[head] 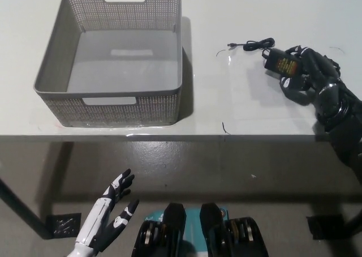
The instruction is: Use the right hand to pick up a black power cord and place it into a container on the left hand side
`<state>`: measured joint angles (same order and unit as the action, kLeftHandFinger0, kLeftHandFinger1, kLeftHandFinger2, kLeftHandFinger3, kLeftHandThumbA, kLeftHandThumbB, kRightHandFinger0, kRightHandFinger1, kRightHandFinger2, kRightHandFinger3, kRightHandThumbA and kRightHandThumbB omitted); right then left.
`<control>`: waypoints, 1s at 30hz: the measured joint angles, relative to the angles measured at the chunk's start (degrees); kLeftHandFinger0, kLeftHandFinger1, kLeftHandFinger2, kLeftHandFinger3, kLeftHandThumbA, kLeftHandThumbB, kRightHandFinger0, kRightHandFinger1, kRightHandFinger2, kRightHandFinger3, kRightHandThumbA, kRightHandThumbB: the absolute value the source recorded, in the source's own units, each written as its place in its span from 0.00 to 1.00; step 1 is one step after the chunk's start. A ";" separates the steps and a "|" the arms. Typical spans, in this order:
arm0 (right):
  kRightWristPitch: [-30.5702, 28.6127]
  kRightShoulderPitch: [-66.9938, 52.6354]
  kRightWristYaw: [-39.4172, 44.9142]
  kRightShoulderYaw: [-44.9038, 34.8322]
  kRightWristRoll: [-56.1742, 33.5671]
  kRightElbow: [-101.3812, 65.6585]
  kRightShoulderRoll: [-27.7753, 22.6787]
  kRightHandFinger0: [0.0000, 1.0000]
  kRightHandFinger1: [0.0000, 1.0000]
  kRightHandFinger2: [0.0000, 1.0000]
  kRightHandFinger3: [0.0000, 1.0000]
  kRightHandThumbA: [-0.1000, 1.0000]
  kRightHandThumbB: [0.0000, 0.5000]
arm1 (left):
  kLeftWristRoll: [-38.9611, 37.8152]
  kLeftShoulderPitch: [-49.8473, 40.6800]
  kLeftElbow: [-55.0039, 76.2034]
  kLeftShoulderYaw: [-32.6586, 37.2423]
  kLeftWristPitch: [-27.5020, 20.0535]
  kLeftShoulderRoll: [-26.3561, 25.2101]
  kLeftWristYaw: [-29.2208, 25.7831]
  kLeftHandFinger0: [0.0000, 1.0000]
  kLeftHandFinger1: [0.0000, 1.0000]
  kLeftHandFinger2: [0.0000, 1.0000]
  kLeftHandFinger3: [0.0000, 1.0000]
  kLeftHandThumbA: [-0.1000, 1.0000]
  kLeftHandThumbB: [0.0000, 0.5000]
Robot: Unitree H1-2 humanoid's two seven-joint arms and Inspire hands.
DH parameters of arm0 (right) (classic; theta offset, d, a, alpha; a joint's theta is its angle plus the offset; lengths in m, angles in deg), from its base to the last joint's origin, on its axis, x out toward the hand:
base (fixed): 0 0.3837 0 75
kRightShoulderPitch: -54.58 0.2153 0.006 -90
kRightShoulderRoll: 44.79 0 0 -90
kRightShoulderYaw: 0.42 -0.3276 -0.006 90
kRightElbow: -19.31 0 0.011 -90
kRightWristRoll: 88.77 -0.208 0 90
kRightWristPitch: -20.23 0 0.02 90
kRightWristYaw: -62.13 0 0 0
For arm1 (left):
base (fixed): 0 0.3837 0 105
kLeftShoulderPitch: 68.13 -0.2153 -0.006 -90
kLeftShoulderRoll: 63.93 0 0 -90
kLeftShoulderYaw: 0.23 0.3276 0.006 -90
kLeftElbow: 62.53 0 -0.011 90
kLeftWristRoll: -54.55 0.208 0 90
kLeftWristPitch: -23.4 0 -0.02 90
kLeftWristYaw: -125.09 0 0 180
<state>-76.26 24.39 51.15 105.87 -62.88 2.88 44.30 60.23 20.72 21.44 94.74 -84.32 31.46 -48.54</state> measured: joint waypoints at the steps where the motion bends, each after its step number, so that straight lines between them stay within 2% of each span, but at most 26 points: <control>1: -0.21 -0.01 -0.28 -0.03 -0.09 0.00 0.00 0.00 0.43 0.73 0.70 0.00 0.23 | 0.01 0.01 0.01 0.00 0.00 -0.01 0.00 1.00 1.00 1.00 1.00 0.80 0.67; 5: -1.09 -0.01 -1.37 -0.40 -0.32 -0.02 -0.01 0.00 0.43 0.79 0.79 0.00 0.25 | 0.06 0.12 -0.01 0.03 0.00 -0.08 0.00 1.00 1.00 1.00 1.00 0.81 0.70; 7: -1.93 0.00 -2.25 -0.87 -0.43 -0.08 -0.01 0.00 0.43 0.76 0.83 0.00 0.25 | 0.07 0.19 -0.01 0.02 0.00 -0.10 0.00 1.00 1.00 1.00 1.00 0.82 0.72; 9: -2.68 0.06 -3.31 -1.49 -0.53 -0.28 -0.02 0.00 0.45 0.74 0.83 0.00 0.32 | 0.10 0.25 -0.01 0.02 0.01 -0.12 -0.01 1.00 1.00 1.00 1.00 0.82 0.71; 11: -3.78 0.15 -4.45 -2.02 -0.60 -0.66 -0.05 0.00 0.44 0.74 0.84 0.00 0.27 | 0.15 0.30 0.02 0.02 0.02 -0.12 -0.01 1.00 1.00 1.00 1.00 0.82 0.72; 13: -4.54 0.37 -5.48 -2.49 -0.61 -1.50 -0.09 0.00 0.34 0.70 0.80 0.00 0.29 | 0.26 0.31 0.04 0.02 0.06 -0.12 -0.01 1.00 1.00 1.00 1.00 0.82 0.71; 15: -4.70 0.86 -6.24 -3.08 -0.62 -2.94 -0.12 0.00 0.33 0.69 0.79 0.00 0.28 | 0.38 0.31 0.04 0.02 0.06 -0.12 -0.01 1.00 1.00 1.00 1.00 0.82 0.71; 18: -5.06 1.91 -6.98 -3.75 -0.62 -5.79 -0.16 0.00 0.24 0.60 0.58 0.00 0.32 | 0.61 0.31 0.04 0.02 0.06 -0.12 -0.01 1.00 1.00 1.00 1.00 0.82 0.71; 21: -5.24 2.91 -7.49 -4.22 -0.51 -10.06 -0.30 0.00 0.26 0.61 0.54 0.00 0.34 | 0.71 0.32 0.03 0.02 0.06 -0.12 -0.01 1.00 1.00 1.00 1.00 0.83 0.72; 23: -5.06 3.53 -7.51 -4.90 -0.53 -13.62 -0.29 0.00 0.25 0.62 0.57 0.00 0.34 | 0.72 0.32 0.04 0.01 0.06 -0.12 -0.01 1.00 1.00 1.00 1.00 0.82 0.71; 24: -4.99 3.85 -7.51 -5.13 -0.54 -14.78 -0.27 0.00 0.24 0.65 0.64 0.00 0.32 | 0.72 0.33 0.04 0.00 0.07 -0.13 -0.01 1.00 1.00 1.00 1.00 0.82 0.71; 26: -4.63 4.58 -7.50 -5.38 -0.50 -17.34 -0.18 0.00 0.27 0.68 0.70 0.00 0.33 | 0.71 0.33 0.04 -0.02 0.08 -0.14 -0.01 1.00 1.00 1.00 1.00 0.82 0.71; 30: -3.05 5.01 -7.24 -5.37 -0.24 -23.73 0.94 0.00 0.34 0.74 0.73 0.00 0.32 | 0.72 0.31 0.03 -0.02 0.11 -0.15 -0.01 1.00 1.00 1.00 1.00 0.82 0.72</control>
<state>-79.31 29.40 43.91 100.51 -63.12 -20.85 45.24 60.95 21.03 21.47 94.72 -84.21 31.31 -48.55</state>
